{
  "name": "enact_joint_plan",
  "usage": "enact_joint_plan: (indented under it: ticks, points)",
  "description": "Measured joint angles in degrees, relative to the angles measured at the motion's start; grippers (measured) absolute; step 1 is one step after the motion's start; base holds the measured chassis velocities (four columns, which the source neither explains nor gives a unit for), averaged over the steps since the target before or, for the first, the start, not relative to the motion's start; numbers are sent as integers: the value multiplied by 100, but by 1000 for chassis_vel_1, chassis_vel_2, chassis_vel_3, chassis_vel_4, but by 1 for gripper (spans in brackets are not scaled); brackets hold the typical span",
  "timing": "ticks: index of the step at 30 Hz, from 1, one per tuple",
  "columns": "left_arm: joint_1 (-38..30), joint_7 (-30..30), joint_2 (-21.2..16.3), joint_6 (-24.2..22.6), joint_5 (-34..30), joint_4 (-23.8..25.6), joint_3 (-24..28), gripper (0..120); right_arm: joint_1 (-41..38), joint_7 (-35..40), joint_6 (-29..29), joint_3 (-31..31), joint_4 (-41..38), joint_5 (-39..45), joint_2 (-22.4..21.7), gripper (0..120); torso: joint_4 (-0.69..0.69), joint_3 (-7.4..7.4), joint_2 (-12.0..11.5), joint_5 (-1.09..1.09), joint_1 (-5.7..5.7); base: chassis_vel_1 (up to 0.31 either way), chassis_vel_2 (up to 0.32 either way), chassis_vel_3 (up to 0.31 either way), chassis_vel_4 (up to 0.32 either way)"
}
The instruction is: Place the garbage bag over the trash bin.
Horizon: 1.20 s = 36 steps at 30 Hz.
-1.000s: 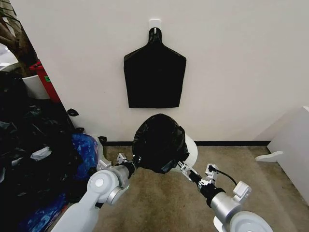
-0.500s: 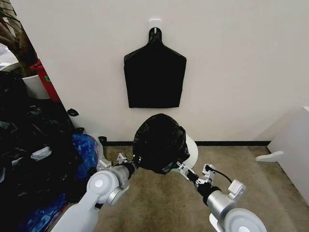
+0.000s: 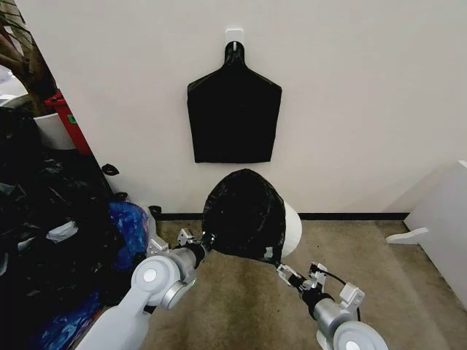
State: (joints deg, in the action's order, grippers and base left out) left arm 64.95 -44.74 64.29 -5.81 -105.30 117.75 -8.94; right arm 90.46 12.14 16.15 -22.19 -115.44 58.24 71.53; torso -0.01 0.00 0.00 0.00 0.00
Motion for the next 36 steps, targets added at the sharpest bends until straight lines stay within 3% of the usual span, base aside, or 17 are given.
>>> enact_joint_plan:
  ticks: [10,18,24,35,36]
  points:
    - [78,-35,0,7,0,123,-6,1,-27,-261,-639,125,362,-828,-10,100,0,0,0,0,0,0,0,0,0]
    - [155,-38,-18,-8,208,178,10,1,370,-462,-724,16,92,-968,-87,100,1,0,0,0,0,0,0,0,0]
    - [256,119,-105,-30,1072,258,92,1,1127,-1168,-746,-132,-420,-1151,-276,100,0,0,0,-1,0,0,0,0,0]
    - [368,100,-102,42,1657,332,119,1,1573,-1427,-1062,-179,-1182,-1744,-303,100,0,-1,0,0,0,0,0,0,0]
    - [410,167,-127,51,2054,284,160,1,1602,-1389,-1086,-290,-1494,-1783,-292,100,0,0,0,0,0,0,0,0,0]
